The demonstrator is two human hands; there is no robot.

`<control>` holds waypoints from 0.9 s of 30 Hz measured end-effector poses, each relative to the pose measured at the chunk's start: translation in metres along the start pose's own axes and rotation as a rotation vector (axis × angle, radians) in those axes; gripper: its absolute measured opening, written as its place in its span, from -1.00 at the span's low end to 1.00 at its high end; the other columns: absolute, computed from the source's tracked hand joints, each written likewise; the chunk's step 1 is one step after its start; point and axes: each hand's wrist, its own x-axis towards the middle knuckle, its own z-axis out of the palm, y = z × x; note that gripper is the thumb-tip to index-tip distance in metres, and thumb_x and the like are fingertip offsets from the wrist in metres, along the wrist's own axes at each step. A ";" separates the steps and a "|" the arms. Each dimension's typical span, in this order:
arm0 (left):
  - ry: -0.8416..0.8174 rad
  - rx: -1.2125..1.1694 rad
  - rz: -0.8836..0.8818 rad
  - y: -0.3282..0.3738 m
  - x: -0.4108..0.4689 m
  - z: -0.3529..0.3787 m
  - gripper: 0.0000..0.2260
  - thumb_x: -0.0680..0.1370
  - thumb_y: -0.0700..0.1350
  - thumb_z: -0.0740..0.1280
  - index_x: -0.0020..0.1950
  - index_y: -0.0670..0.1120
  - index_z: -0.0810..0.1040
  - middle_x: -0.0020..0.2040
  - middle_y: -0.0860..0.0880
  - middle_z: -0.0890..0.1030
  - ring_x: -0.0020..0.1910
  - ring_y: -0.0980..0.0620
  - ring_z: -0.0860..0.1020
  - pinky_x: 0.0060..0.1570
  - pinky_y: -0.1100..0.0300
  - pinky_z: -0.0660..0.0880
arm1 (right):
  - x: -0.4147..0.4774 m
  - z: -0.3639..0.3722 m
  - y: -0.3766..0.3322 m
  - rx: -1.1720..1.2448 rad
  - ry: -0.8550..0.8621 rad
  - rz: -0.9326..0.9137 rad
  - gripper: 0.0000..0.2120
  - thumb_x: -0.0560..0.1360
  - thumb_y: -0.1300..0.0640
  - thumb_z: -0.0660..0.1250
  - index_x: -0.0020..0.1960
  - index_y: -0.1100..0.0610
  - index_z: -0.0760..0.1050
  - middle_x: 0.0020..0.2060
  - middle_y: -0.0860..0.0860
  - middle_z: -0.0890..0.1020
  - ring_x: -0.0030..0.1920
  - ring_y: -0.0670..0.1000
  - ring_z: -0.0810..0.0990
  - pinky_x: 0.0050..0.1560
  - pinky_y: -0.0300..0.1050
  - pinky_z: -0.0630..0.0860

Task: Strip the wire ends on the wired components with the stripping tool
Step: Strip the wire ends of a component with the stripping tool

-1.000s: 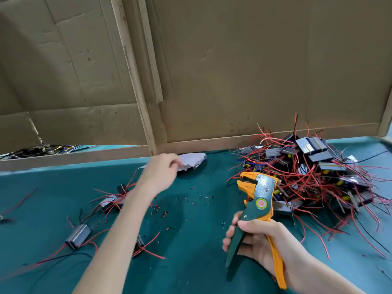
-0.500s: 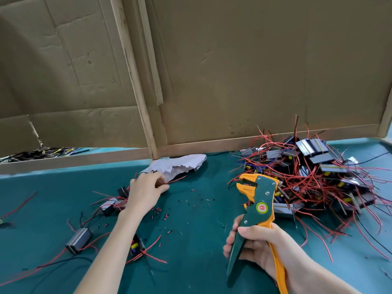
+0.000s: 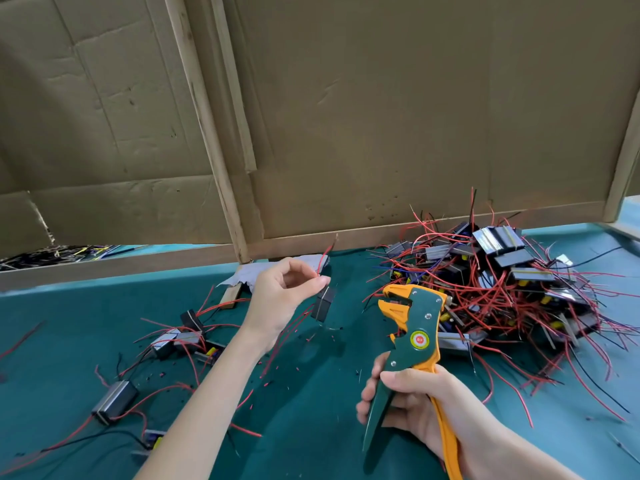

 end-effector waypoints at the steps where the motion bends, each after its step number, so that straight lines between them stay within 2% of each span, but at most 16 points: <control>1: -0.028 -0.027 -0.005 -0.001 -0.001 0.003 -0.85 0.44 -0.29 0.45 -0.23 -0.07 0.57 -0.17 -0.20 0.68 -0.09 -0.02 0.64 -0.03 0.22 0.54 | 0.000 -0.001 0.000 0.002 -0.002 -0.003 -0.74 0.11 0.25 0.51 -0.22 0.29 0.61 -0.26 0.33 0.57 -0.24 0.33 0.62 -0.17 0.14 0.61; 4: -0.082 -0.073 -0.035 -0.001 -0.002 0.009 -0.86 0.47 -0.33 0.41 -0.13 -0.11 0.54 -0.19 -0.11 0.70 -0.08 0.03 0.65 -0.08 0.32 0.51 | 0.001 -0.001 0.000 0.003 -0.005 -0.003 -0.74 0.12 0.25 0.51 -0.21 0.30 0.60 -0.26 0.32 0.57 -0.24 0.33 0.62 -0.16 0.15 0.61; 6: -0.089 -0.094 -0.050 -0.001 -0.003 0.011 -0.86 0.47 -0.33 0.41 -0.07 -0.12 0.53 -0.16 -0.14 0.70 -0.11 0.05 0.64 -0.11 0.35 0.51 | 0.001 -0.001 -0.001 0.002 -0.010 0.000 -0.75 0.13 0.25 0.51 -0.21 0.30 0.61 -0.26 0.32 0.57 -0.24 0.33 0.62 -0.15 0.15 0.60; 11: -0.082 -0.085 -0.063 0.000 -0.005 0.011 -0.86 0.48 -0.28 0.41 -0.18 -0.09 0.51 -0.23 -0.10 0.69 -0.18 0.11 0.63 -0.19 0.39 0.48 | 0.000 0.000 -0.001 0.017 -0.006 0.001 -0.79 0.16 0.28 0.49 -0.22 0.31 0.60 -0.27 0.32 0.56 -0.25 0.32 0.61 -0.15 0.15 0.60; 14: -0.121 -0.076 -0.064 0.001 -0.006 0.011 -0.86 0.50 -0.30 0.38 -0.16 -0.09 0.51 -0.27 -0.04 0.67 -0.21 0.12 0.61 -0.20 0.38 0.49 | 0.000 0.001 -0.002 0.027 0.004 0.003 -0.85 0.21 0.32 0.43 -0.23 0.32 0.60 -0.26 0.33 0.55 -0.26 0.32 0.60 -0.17 0.15 0.60; 19: -0.191 -0.002 0.000 0.009 -0.009 0.010 -0.81 0.55 -0.34 0.28 -0.11 -0.10 0.62 -0.21 0.08 0.66 -0.27 0.17 0.57 -0.17 0.39 0.49 | -0.002 0.001 -0.006 -0.009 -0.022 -0.001 -0.75 0.14 0.26 0.50 -0.20 0.30 0.60 -0.25 0.33 0.57 -0.23 0.33 0.61 -0.15 0.16 0.60; 22: -0.214 -0.014 0.015 0.022 -0.012 0.012 -0.84 0.52 -0.23 0.36 -0.13 0.01 0.66 -0.23 0.07 0.65 -0.28 0.13 0.53 -0.12 0.36 0.48 | -0.003 0.000 -0.009 -0.042 -0.065 -0.021 -0.75 0.16 0.24 0.51 -0.19 0.28 0.60 -0.25 0.32 0.57 -0.21 0.33 0.62 -0.13 0.17 0.59; 24: -0.256 -0.028 0.009 0.032 -0.016 0.014 -0.94 0.44 -0.08 0.41 -0.16 0.05 0.68 -0.29 0.08 0.62 -0.34 0.14 0.49 -0.19 0.37 0.45 | -0.003 -0.001 -0.012 -0.062 -0.097 -0.040 -0.76 0.18 0.23 0.50 -0.18 0.27 0.60 -0.25 0.31 0.57 -0.22 0.32 0.61 -0.12 0.17 0.59; 27: -0.298 -0.024 0.011 0.044 -0.021 0.018 -0.88 0.37 0.02 0.42 -0.20 0.01 0.70 -0.36 0.12 0.55 -0.38 0.16 0.42 -0.29 0.38 0.41 | -0.005 -0.003 -0.017 -0.092 -0.158 -0.054 -0.77 0.23 0.24 0.50 -0.15 0.28 0.58 -0.24 0.32 0.57 -0.21 0.31 0.61 -0.10 0.18 0.58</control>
